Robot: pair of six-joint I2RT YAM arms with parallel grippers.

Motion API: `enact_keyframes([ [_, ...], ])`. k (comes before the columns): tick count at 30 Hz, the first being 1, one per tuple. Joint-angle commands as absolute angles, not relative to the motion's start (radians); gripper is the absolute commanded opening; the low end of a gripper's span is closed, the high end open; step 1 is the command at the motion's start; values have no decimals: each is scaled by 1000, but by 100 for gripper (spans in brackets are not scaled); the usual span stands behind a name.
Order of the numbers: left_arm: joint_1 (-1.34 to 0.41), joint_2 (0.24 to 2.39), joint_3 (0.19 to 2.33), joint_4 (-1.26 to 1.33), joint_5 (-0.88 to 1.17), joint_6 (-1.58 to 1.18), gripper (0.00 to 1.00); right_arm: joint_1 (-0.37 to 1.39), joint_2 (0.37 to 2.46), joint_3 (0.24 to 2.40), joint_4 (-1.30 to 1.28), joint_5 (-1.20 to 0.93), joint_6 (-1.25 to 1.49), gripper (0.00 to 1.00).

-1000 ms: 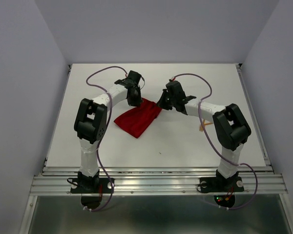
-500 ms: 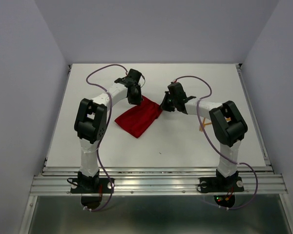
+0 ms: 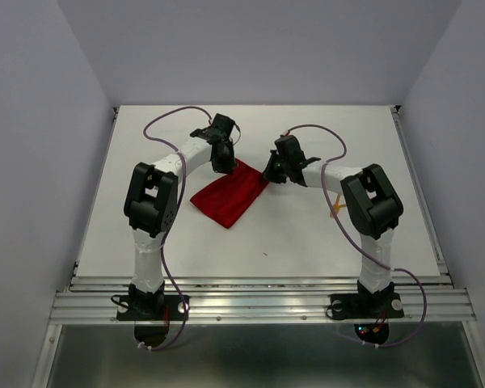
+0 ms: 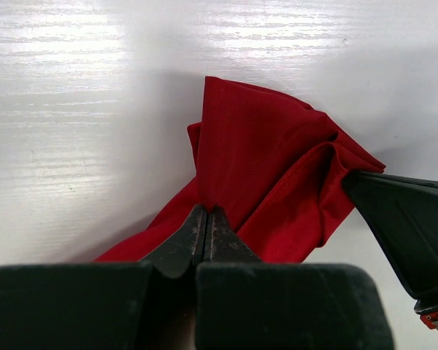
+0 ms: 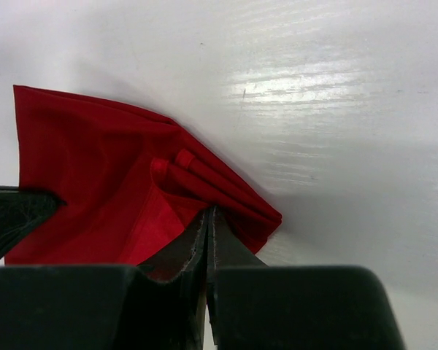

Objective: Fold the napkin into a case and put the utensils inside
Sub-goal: Stuff the top corner of the smaller-rectangle-folded napkin into the folded napkin.

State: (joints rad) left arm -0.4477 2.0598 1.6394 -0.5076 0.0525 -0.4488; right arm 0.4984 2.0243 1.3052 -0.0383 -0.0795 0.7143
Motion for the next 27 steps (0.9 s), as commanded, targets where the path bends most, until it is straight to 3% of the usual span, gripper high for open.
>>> enact_keyframes([
  [1, -454, 2045, 1684, -522, 63, -430, 0, 499, 2057, 1371, -12, -83, 723, 3],
  [27, -502, 2040, 1706, -494, 61, -377, 0, 499, 2138, 1416, 37, -74, 729, 3],
])
